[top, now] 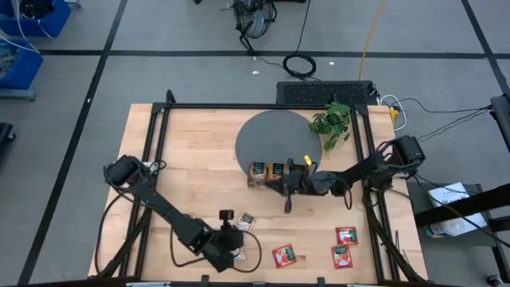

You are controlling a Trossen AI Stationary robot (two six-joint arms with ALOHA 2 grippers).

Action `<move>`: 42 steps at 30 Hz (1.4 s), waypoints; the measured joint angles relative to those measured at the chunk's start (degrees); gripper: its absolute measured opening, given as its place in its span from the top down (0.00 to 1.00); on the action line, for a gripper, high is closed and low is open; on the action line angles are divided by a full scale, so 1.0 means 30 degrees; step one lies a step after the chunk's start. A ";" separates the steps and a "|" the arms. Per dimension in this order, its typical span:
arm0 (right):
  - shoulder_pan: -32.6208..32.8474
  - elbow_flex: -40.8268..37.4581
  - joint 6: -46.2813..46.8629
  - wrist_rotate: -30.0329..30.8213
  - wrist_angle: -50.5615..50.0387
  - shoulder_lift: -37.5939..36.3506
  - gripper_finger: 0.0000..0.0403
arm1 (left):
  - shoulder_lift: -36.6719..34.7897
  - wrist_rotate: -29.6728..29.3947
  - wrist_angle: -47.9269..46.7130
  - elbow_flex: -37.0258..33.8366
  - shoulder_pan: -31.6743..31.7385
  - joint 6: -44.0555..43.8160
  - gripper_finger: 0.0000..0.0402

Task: Pick & Place Tea
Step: Put the brown tea bag into the left wooden organizer

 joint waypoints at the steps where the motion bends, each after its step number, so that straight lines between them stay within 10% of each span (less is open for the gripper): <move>1: -0.0300 -0.0150 0.0233 -0.0014 0.0689 0.0243 1.00 | 0.0000 -0.0128 0.0628 -0.0410 -0.0113 0.0225 0.84; 13: -0.2028 0.0928 0.0661 0.1204 0.2977 0.4844 1.00 | 0.0007 -0.0339 0.2351 -0.1776 0.0368 -0.0266 0.84; 42: -0.2498 0.0928 0.1105 0.1501 0.2058 0.5836 0.91 | 0.0007 -0.0310 0.3236 -0.1780 0.0547 0.0103 0.84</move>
